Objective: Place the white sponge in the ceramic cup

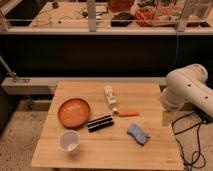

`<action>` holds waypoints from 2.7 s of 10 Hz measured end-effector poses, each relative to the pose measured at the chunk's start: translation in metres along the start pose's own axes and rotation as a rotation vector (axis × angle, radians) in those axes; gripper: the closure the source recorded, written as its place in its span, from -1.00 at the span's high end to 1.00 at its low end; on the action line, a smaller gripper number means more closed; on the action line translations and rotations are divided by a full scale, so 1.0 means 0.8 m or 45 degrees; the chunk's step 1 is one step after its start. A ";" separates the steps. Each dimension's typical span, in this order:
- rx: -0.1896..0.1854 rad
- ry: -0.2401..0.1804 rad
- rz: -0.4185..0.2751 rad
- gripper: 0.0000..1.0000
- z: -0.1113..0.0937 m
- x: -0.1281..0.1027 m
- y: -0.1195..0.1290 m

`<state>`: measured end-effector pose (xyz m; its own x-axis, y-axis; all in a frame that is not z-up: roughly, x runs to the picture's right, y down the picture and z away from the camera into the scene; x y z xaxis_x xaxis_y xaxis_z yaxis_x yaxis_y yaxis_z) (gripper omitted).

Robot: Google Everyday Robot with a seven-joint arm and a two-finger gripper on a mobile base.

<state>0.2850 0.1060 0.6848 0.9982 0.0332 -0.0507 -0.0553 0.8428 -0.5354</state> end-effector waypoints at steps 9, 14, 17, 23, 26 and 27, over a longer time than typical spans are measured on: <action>0.000 0.000 0.000 0.60 0.000 0.000 0.000; 0.000 0.000 0.000 0.60 0.000 0.000 0.000; -0.007 -0.019 -0.058 0.60 0.027 -0.030 0.003; -0.037 -0.066 -0.135 0.60 0.070 -0.064 0.010; -0.058 -0.102 -0.160 0.60 0.097 -0.089 0.013; -0.062 -0.105 -0.166 0.60 0.102 -0.089 0.014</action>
<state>0.2155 0.1566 0.7511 0.9955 -0.0290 0.0902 0.0757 0.8161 -0.5730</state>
